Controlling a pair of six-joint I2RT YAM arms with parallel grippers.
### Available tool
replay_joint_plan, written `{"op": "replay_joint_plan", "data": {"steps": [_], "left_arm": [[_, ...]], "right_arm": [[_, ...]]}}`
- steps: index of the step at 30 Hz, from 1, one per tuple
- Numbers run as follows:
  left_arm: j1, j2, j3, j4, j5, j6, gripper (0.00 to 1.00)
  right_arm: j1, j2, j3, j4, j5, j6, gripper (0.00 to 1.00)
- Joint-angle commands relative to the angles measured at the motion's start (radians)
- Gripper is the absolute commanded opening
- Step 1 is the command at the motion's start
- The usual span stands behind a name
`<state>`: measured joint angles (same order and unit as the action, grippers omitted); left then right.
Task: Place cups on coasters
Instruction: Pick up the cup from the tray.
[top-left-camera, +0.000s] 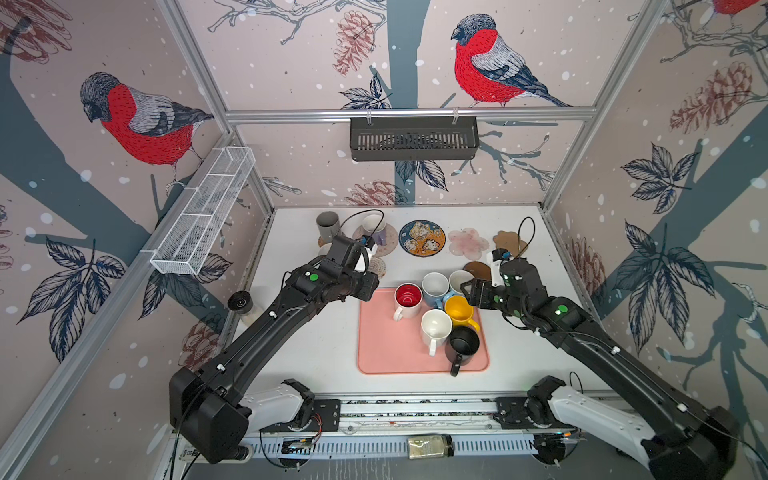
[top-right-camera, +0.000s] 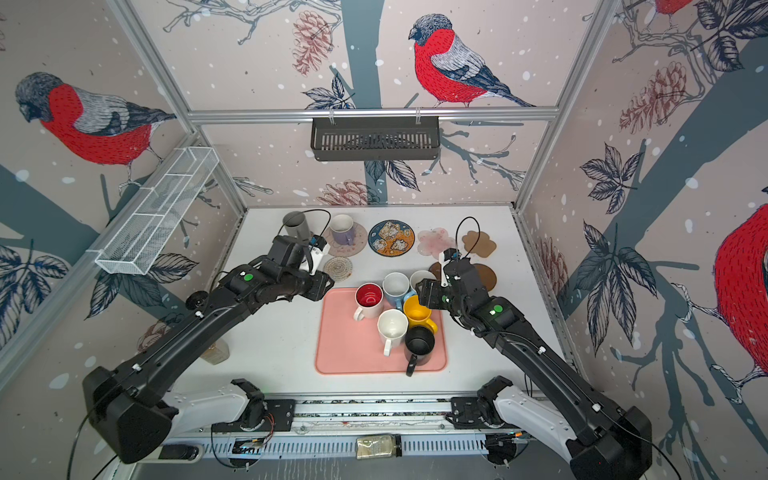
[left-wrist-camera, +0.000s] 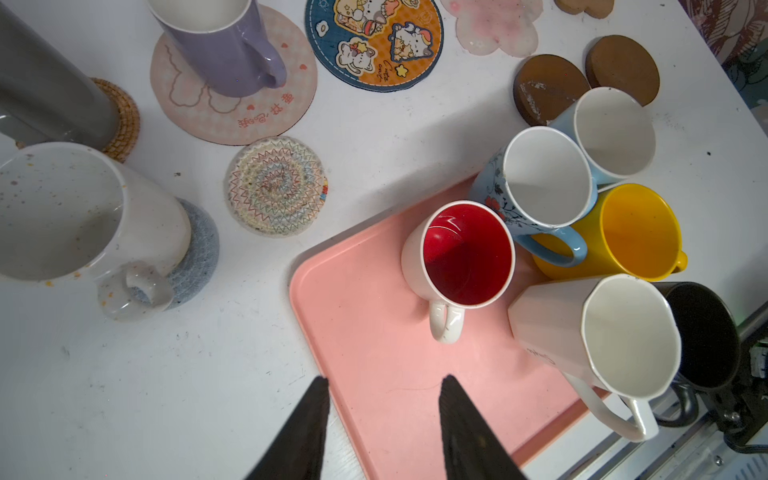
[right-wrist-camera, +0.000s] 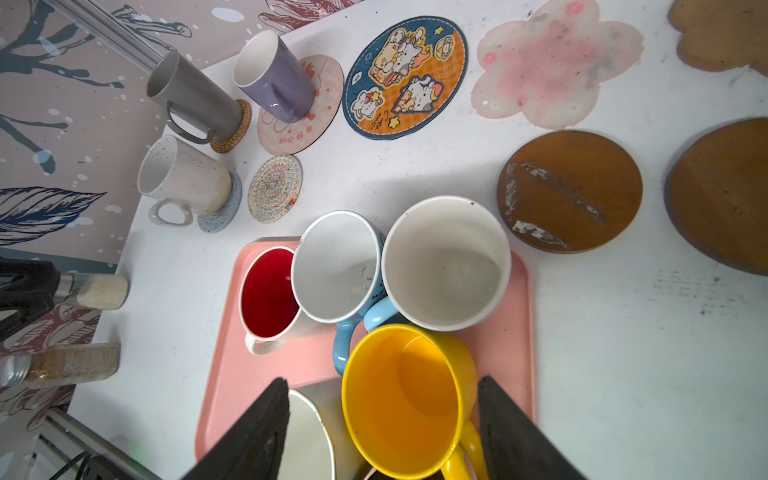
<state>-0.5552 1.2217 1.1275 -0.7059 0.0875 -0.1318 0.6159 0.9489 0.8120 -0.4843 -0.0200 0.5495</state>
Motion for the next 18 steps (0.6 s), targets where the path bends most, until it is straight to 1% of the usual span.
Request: {"op": "replay_joint_plan", "data": {"steps": [1, 4, 8, 13, 16, 18], "left_arm": [[-0.028, 0.022, -0.013, 0.082, 0.063, 0.027, 0.46], [-0.066, 0.058, -0.029, 0.117, 0.038, 0.023, 0.47], [-0.11, 0.119, -0.058, 0.158, -0.016, 0.017, 0.44], [-0.121, 0.168, -0.079, 0.196, -0.03, -0.001, 0.43], [-0.13, 0.181, -0.095, 0.239, -0.015, -0.027, 0.47], [-0.146, 0.193, -0.109, 0.269, -0.029, -0.044, 0.48]], "right_arm": [[0.044, 0.005, 0.016, -0.031, 0.063, 0.046, 0.72], [0.07, -0.001, 0.01, -0.038, 0.088, 0.062, 0.72], [0.071, -0.004, 0.001, -0.036, 0.088, 0.063, 0.72], [0.069, -0.002, -0.003, -0.034, 0.094, 0.048, 0.72], [0.067, 0.001, -0.01, -0.025, 0.096, 0.034, 0.72], [0.063, 0.0, -0.011, -0.017, 0.096, 0.029, 0.72]]}}
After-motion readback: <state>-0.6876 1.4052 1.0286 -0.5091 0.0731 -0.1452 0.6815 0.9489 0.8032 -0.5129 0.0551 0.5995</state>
